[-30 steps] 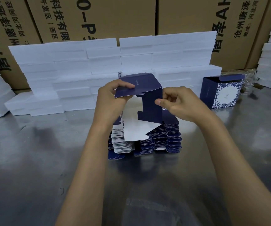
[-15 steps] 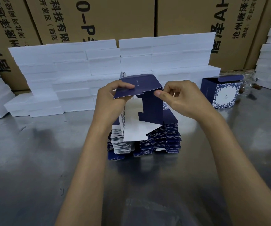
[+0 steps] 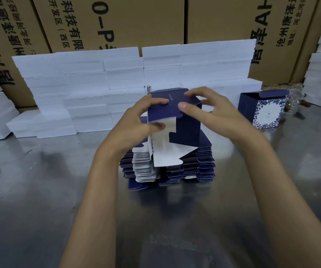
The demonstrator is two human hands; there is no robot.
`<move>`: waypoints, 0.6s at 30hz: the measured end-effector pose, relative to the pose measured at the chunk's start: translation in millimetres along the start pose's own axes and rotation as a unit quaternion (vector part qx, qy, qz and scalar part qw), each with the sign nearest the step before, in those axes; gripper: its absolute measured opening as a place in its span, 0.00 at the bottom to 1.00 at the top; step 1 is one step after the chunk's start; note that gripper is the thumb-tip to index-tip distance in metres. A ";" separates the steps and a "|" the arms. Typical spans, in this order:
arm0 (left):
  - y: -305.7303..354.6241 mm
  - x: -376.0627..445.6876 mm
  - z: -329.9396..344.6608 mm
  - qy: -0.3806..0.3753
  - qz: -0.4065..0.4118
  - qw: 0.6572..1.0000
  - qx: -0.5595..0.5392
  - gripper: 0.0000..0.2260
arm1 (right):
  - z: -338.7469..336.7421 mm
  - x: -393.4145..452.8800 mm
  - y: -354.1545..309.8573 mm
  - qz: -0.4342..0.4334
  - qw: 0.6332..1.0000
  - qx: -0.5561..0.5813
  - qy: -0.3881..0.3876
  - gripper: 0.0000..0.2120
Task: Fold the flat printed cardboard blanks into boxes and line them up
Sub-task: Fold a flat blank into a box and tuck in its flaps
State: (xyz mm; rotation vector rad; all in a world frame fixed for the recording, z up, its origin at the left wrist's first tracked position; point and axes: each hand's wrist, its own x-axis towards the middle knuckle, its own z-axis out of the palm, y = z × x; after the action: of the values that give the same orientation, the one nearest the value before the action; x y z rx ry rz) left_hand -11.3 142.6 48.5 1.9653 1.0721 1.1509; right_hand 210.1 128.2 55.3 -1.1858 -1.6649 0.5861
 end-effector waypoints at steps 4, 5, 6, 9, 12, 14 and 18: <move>1.4 -7.6 -12.5 -0.116 -0.023 0.993 0.007 0.36 | 3.8 2.8 6.6 -0.003 1.000 -0.016 -0.014 0.16; 2.4 -8.3 -12.8 -0.118 -0.027 0.993 0.004 0.35 | 4.2 3.6 7.6 -0.010 1.000 -0.023 -0.001 0.15; 3.0 -8.1 -10.9 -0.100 -0.025 0.995 0.009 0.33 | 5.3 4.4 8.3 -0.019 0.999 -0.029 0.013 0.15; 3.1 -1.1 4.0 0.054 -0.001 0.998 -0.008 0.16 | 14.3 6.0 10.0 -0.050 0.996 -0.027 0.066 0.12; 4.8 4.4 22.3 0.155 0.026 0.987 -0.040 0.08 | 20.7 6.3 9.2 -0.051 0.995 0.000 0.087 0.11; 5.8 5.2 28.5 0.170 0.031 0.983 -0.056 0.08 | 20.6 5.7 9.3 -0.056 0.995 0.027 0.072 0.10; 7.2 4.5 30.6 0.175 0.036 0.981 -0.078 0.09 | 27.1 4.6 10.6 -0.048 0.992 0.105 0.058 0.09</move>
State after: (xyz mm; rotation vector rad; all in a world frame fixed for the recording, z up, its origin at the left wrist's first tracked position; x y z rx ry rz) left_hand 19.8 139.9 42.9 1.7311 1.0513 1.6131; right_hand 190.0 140.6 37.6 -0.9642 -1.5139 0.6036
